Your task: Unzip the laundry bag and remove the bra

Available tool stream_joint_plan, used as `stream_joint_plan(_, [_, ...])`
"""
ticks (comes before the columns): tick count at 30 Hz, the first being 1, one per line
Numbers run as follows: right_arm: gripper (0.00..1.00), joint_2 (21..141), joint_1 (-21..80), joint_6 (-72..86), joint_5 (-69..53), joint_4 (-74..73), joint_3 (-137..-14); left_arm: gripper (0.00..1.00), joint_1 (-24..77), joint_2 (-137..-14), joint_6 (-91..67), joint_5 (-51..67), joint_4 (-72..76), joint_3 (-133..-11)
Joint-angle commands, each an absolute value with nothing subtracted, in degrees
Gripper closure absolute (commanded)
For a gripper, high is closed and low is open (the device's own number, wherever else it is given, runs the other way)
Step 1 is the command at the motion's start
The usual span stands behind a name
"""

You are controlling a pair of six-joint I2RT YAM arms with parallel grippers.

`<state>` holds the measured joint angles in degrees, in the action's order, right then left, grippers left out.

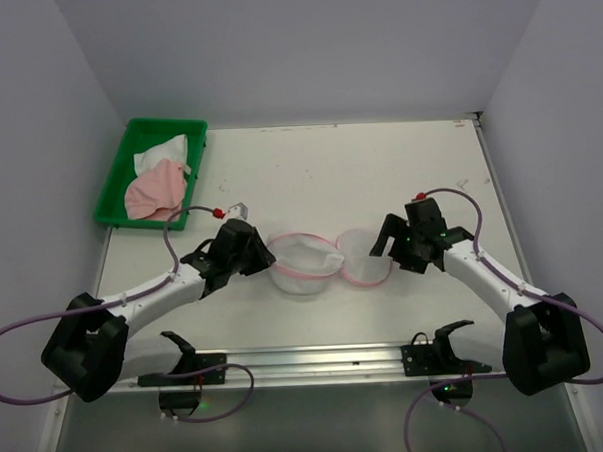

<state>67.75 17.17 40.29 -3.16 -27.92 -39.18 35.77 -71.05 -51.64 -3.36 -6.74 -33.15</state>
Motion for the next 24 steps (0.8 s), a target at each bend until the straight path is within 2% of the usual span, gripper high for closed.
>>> stream_joint_plan(1, [0.13,66.9,15.6,44.6,-11.9,-22.6,-36.2,0.73,35.9,-70.3,-53.6,-12.2,-6.8,-33.9])
stream_joint_plan(4, [0.16,67.4,15.6,47.5,-15.2,-17.5,-34.0,0.81,35.9,-67.3,-54.3,-17.8,-12.0,-33.8])
stream_joint_plan(7, [0.18,68.7,15.6,49.7,-17.6,-13.0,-31.7,0.83,35.9,-63.4,-54.6,-21.4,-16.4,-33.8])
stream_joint_plan(18, [0.2,77.7,18.0,51.6,-20.1,-3.3,-29.0,0.84,35.9,-60.7,-58.8,-20.7,-21.4,-32.4])
stream_joint_plan(24, [0.32,81.7,18.8,52.9,-19.5,-1.1,-29.2,0.85,35.9,-60.9,-57.2,-21.0,-22.6,-34.5])
